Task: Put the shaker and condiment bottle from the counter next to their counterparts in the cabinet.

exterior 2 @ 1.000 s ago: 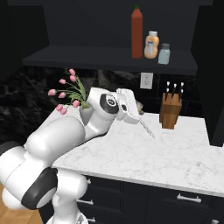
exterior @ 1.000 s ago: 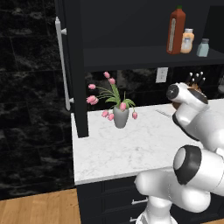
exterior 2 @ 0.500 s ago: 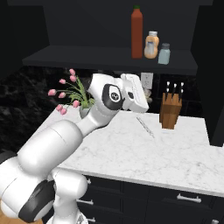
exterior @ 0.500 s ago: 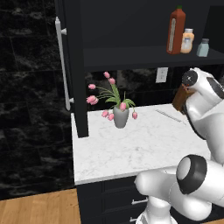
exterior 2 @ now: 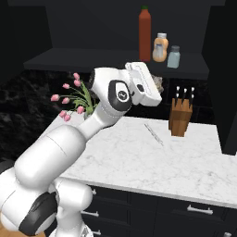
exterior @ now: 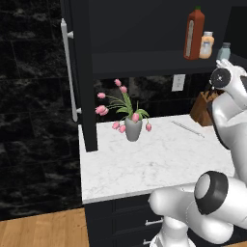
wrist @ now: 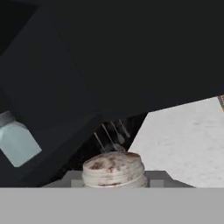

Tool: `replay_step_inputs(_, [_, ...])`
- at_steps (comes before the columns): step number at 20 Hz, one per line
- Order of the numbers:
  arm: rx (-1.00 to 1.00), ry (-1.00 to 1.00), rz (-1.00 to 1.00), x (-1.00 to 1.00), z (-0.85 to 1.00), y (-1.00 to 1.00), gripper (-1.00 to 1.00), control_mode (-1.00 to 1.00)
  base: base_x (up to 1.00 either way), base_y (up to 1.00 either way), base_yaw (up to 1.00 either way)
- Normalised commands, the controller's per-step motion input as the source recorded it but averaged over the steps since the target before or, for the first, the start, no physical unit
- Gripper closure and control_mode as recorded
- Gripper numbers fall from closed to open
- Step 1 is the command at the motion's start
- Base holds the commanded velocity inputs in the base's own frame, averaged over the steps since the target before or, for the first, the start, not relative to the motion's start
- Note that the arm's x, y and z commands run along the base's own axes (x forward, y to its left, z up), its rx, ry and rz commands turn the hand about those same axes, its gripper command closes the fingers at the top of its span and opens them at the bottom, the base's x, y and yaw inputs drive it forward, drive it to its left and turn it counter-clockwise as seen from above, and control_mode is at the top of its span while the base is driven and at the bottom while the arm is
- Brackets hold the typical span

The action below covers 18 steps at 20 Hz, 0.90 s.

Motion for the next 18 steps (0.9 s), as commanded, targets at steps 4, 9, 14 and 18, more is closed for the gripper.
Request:
replay_step_inputs(4, [-0.14, -0.11, 0.11, -0.27, 0.24, 0.00, 1.00, -1.00, 0.00, 0.00, 0.00])
replay_step_inputs(9, [-0.17, -0.03, 0.12, -0.23, 0.11, 0.01, 1.00, -1.00, 0.00, 0.00, 0.00])
replay_step_inputs(14, [-0.18, 0.00, 0.13, -0.38, 0.34, 0.10, 1.00, -1.00, 0.00, 0.00, 0.00])
replay_step_inputs(18, [-0.18, 0.00, 0.12, -0.20, 0.44, 0.26, 1.00, -1.00, 0.00, 0.00, 0.00])
